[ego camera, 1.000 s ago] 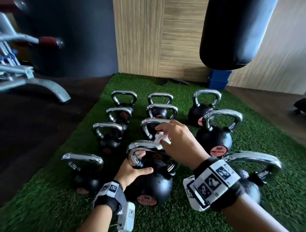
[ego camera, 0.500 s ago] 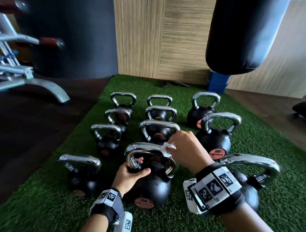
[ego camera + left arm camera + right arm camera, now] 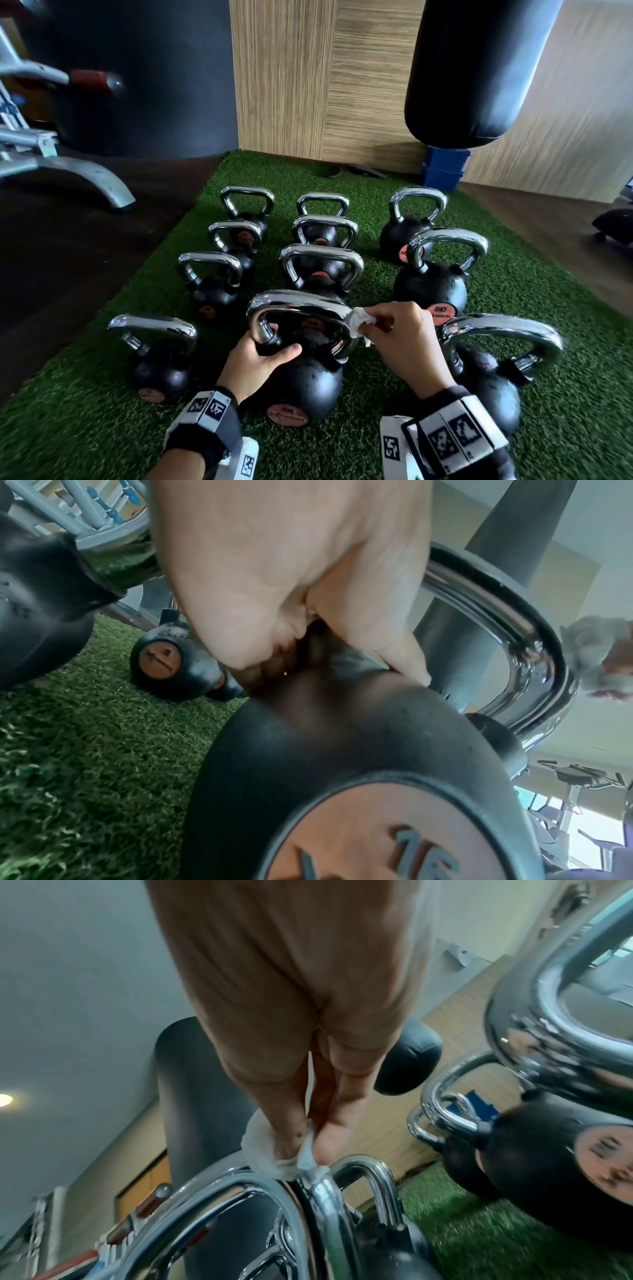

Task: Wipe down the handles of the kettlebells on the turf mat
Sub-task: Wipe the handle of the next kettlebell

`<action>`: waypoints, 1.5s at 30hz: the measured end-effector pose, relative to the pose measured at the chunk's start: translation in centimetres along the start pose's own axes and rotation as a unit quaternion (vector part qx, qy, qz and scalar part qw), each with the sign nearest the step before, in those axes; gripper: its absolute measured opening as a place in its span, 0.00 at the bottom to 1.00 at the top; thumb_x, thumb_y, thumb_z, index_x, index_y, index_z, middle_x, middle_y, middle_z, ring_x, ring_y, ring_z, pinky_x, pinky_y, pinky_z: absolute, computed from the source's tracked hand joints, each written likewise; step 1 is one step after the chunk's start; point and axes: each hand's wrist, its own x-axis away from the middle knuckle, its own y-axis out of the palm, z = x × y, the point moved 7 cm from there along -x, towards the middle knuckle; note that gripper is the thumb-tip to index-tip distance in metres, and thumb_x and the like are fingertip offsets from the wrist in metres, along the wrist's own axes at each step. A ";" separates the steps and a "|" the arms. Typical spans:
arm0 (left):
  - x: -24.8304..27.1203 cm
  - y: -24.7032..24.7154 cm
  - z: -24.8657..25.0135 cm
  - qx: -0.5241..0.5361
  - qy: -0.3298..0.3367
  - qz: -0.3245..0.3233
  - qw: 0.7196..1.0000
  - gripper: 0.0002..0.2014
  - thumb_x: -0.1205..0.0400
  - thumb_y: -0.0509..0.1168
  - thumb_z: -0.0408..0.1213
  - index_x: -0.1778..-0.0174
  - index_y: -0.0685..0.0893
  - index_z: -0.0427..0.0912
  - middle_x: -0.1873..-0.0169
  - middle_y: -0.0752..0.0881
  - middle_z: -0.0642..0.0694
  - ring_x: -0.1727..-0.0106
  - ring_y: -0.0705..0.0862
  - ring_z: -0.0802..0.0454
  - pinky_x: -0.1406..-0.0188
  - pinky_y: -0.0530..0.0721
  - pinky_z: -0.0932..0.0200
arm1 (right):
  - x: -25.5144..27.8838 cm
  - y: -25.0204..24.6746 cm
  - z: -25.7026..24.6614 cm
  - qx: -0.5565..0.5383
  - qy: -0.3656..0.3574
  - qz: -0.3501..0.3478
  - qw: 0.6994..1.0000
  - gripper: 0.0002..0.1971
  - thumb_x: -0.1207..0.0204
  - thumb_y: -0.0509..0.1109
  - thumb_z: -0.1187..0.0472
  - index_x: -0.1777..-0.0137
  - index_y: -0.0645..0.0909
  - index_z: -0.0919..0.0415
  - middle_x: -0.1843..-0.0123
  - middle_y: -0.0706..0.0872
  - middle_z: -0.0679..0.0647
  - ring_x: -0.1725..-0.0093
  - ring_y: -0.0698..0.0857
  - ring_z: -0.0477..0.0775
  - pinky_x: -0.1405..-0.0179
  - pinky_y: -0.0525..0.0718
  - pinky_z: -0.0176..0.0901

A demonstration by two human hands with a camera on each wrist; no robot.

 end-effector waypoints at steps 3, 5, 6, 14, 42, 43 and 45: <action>0.5 0.1 0.5 -0.015 -0.010 -0.022 1.000 0.41 0.45 0.78 0.76 0.41 0.87 0.55 0.46 0.92 0.59 0.40 0.88 0.61 0.30 0.82 0.54 | 1.2 1.0 2.6 -0.037 0.055 -0.019 0.998 0.14 0.36 0.85 0.58 0.60 0.89 0.34 0.70 0.90 0.37 0.67 0.87 0.36 0.64 0.86 0.35; 0.7 0.0 0.8 -0.050 -0.028 -0.022 0.998 0.39 0.39 0.78 0.72 0.37 0.85 0.53 0.45 0.92 0.56 0.40 0.88 0.56 0.30 0.82 0.52 | 2.0 2.4 4.2 -0.091 0.092 -0.058 0.990 0.13 0.34 0.84 0.60 0.63 0.91 0.36 0.68 0.91 0.40 0.68 0.90 0.39 0.60 0.91 0.48; 0.9 -0.1 1.0 -0.085 -0.051 -0.020 0.995 0.39 0.36 0.77 0.72 0.36 0.83 0.51 0.45 0.91 0.54 0.40 0.88 0.54 0.32 0.83 0.53 | 2.3 3.1 4.7 -0.115 0.106 -0.073 0.985 0.12 0.34 0.83 0.61 0.64 0.92 0.39 0.68 0.92 0.42 0.67 0.91 0.42 0.59 0.93 0.52; 3.2 -0.9 6.5 -0.457 -0.053 -0.025 0.888 0.26 0.20 0.66 0.65 0.55 0.84 0.41 0.48 0.91 0.40 0.43 0.90 0.39 0.49 0.84 0.55 | 3.6 6.4 6.8 -0.186 0.167 -0.108 0.962 0.09 0.33 0.84 0.64 0.61 0.94 0.48 0.66 0.94 0.48 0.64 0.93 0.50 0.54 0.93 0.56; 3.8 -4.4 17.5 -0.006 0.318 0.081 0.945 0.11 0.20 0.77 0.33 0.43 0.94 0.45 0.49 0.94 0.55 0.50 0.92 0.64 0.49 0.91 0.66 | 0.9 1.7 2.8 -0.174 0.082 0.055 0.980 0.23 0.36 0.81 0.69 0.47 0.82 0.44 0.52 0.91 0.46 0.55 0.89 0.45 0.54 0.91 0.50; 3.7 -4.1 17.9 -0.045 0.339 0.082 0.936 0.11 0.21 0.77 0.32 0.43 0.95 0.45 0.48 0.93 0.55 0.51 0.92 0.64 0.49 0.91 0.65 | 1.3 3.5 4.5 -0.202 0.141 0.001 0.969 0.27 0.38 0.82 0.69 0.43 0.81 0.44 0.49 0.91 0.48 0.54 0.89 0.48 0.53 0.91 0.52; 3.7 -2.6 18.3 -0.127 0.365 0.065 0.920 0.10 0.20 0.76 0.35 0.44 0.95 0.46 0.47 0.93 0.55 0.49 0.90 0.64 0.46 0.89 0.63 | 2.4 7.5 6.1 -0.280 0.198 -0.135 0.929 0.33 0.45 0.86 0.65 0.39 0.80 0.48 0.45 0.92 0.52 0.49 0.91 0.54 0.51 0.90 0.52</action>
